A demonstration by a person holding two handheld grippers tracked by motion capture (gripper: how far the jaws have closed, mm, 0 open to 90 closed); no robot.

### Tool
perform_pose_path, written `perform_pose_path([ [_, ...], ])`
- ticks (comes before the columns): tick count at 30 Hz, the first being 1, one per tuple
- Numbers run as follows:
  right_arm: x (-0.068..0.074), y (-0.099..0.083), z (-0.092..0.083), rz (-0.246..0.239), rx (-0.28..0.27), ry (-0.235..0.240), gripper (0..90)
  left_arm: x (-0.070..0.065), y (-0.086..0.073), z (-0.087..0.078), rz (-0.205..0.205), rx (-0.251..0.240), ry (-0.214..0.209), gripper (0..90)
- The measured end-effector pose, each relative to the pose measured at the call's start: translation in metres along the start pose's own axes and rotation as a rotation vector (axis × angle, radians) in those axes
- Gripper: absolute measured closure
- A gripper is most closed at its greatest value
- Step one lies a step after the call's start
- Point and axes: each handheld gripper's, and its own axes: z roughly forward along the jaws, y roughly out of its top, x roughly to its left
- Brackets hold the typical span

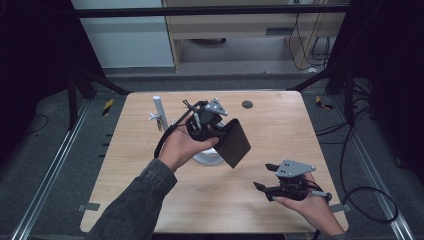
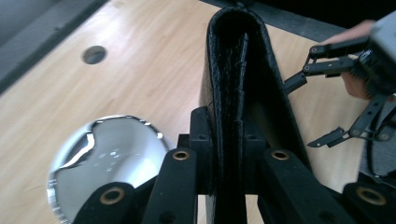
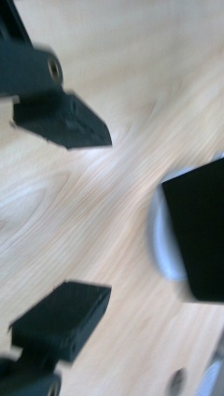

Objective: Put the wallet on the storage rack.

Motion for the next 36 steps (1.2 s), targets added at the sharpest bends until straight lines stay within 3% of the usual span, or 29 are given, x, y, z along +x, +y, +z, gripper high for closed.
perform_pose_path([
  [2, -0.007, -0.01, 0.009, 0.054, -0.002, -0.059, 14.2, 0.004, 0.001, -0.004, -0.004, -0.002, -0.001, 80.2],
  [5, -0.019, -0.022, 0.023, 0.176, 0.003, -0.159, 11.5, 0.007, 0.001, -0.009, -0.007, 0.0, 0.001, 80.2],
  [8, -0.028, -0.028, 0.032, 0.205, 0.08, -0.239, 8.2, 0.009, 0.002, -0.012, 0.005, 0.025, 0.024, 80.2],
  [12, -0.035, -0.035, 0.037, 0.258, 0.132, -0.302, 7.6, 0.01, 0.004, -0.016, -0.001, 0.024, 0.043, 80.1],
  [19, -0.043, -0.047, 0.046, 0.317, 0.205, -0.335, 5.8, 0.01, 0.012, -0.024, -0.004, 0.014, 0.049, 80.2],
  [29, -0.045, -0.049, 0.048, 0.324, 0.2, -0.332, 2.4, 0.022, 0.013, -0.04, -0.026, 0.002, 0.085, 80.2],
  [36, -0.045, -0.049, 0.048, 0.324, 0.202, -0.335, 1.9, 0.034, 0.007, -0.051, -0.051, 0.004, 0.132, 80.2],
])
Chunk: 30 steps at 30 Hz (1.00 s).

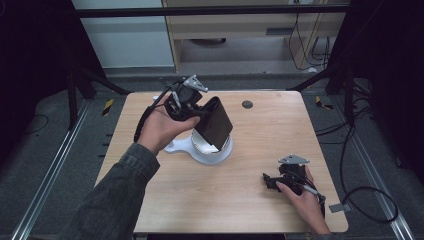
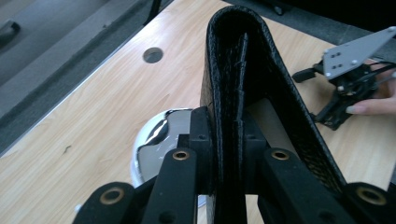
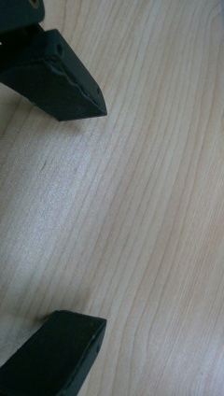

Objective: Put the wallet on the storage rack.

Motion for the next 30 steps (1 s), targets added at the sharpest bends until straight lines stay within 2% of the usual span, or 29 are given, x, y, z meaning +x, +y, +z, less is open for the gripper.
perform_pose_path([
  [8, 0.0, 0.0, 0.0, 0.0, 0.0, 0.0, 1.9, 0.009, -0.009, 0.005, -0.013, 0.021, 0.018, 80.1],
  [14, 0.0, 0.0, 0.0, 0.0, 0.0, 0.0, 1.9, 0.012, -0.015, 0.017, 0.009, 0.049, 0.035, 80.1],
  [20, 0.0, 0.0, 0.0, -0.001, 0.0, 0.0, 1.9, 0.016, -0.016, 0.026, 0.007, 0.053, 0.033, 80.1],
  [30, 0.0, 0.0, 0.0, 0.0, 0.0, 0.0, 1.9, 0.02, -0.02, 0.044, 0.005, 0.086, 0.034, 80.0],
])
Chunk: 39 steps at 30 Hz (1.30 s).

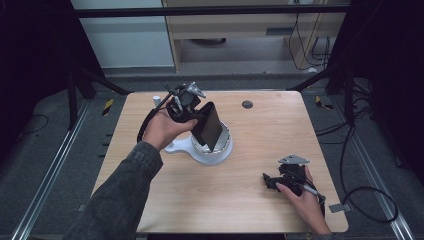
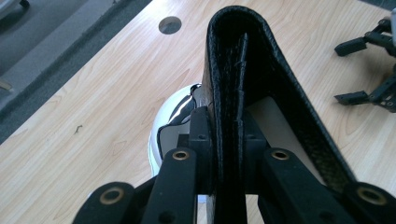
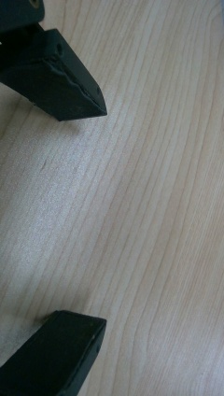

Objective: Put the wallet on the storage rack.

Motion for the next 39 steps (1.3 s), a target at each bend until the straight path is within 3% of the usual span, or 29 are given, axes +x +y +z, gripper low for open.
perform_pose_path([
  [14, 0.0, 0.0, 0.0, 0.0, 0.0, 0.0, 1.9, 0.006, -0.006, 0.027, -0.028, 0.032, -0.035, 79.9],
  [33, 0.001, 0.0, 0.0, 0.005, -0.001, -0.004, 1.8, 0.021, -0.002, 0.043, -0.082, 0.052, -0.061, 78.9],
  [39, 0.002, 0.0, 0.0, 0.008, 0.001, -0.004, 1.8, 0.022, 0.0, 0.042, -0.098, 0.019, -0.04, 74.0],
])
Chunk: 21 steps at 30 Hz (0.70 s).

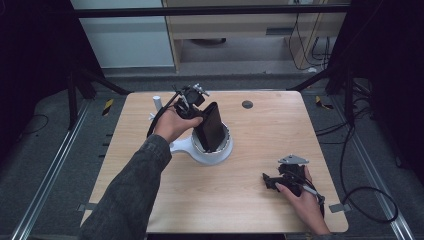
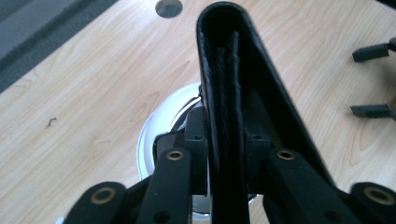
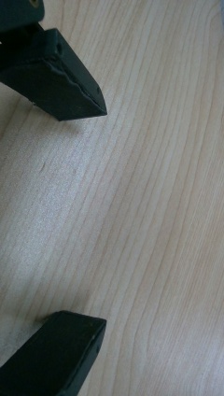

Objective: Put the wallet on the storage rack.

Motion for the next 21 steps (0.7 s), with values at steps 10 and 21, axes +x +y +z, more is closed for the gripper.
perform_pose_path([
  [10, 0.0, 0.0, 0.0, 0.0, 0.0, 0.0, 1.8, -0.001, -0.005, -0.03, 0.0, -0.104, 0.067, 66.3],
  [21, 0.0, 0.0, 0.0, 0.001, 0.002, -0.001, 1.8, -0.008, -0.018, -0.066, 0.045, -0.172, 0.139, 60.3],
])
